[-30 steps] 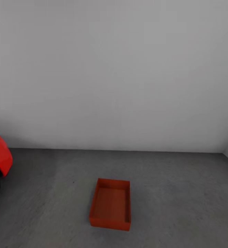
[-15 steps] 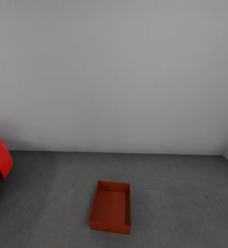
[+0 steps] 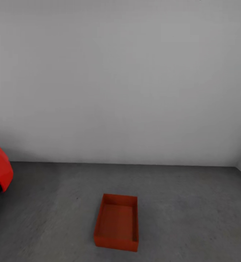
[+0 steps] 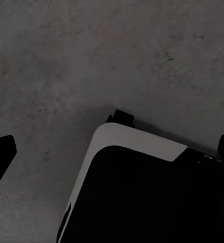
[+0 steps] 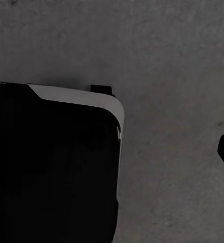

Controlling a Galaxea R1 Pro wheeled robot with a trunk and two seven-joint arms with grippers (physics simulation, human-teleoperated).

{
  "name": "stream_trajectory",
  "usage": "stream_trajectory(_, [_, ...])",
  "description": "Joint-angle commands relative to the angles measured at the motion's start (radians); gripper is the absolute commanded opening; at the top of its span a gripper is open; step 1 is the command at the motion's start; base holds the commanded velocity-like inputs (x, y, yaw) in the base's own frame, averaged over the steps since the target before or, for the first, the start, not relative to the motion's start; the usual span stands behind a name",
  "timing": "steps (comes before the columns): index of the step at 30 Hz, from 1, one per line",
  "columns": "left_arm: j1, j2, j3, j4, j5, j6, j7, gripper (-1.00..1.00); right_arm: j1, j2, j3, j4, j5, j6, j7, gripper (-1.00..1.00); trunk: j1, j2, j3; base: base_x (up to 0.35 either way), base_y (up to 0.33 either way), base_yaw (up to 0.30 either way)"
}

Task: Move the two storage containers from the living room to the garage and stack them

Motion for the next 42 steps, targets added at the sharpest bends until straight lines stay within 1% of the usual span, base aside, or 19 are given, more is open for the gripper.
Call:
stream_trajectory(1, [0.000, 0.000, -0.008, 0.000, 0.008, -0.002, 0.002, 1.00, -0.001, 0.001, 0.008, 0.003, -0.008, -0.005, -0.001, 1.00, 0.000, -0.001, 0.000, 0.000, 0.000, 0.000])
stream_trajectory(35, [0.000, -0.001, -0.008, 0.000, 0.008, -0.002, 0.003, 1.00, -0.002, 0.003, 0.007, 0.003, -0.015, -0.006, -0.001, 1.00, 0.000, -0.001, 0.056, 0.000, 0.000, 0.000])
stream_trajectory(42, [0.000, -0.004, -0.003, 0.003, 0.016, -0.003, -0.001, 1.00, -0.002, 0.004, 0.007, 0.003, -0.015, -0.006, -0.001, 1.00, 0.000, -0.001, 0.067, 0.000, 0.000, 0.000])
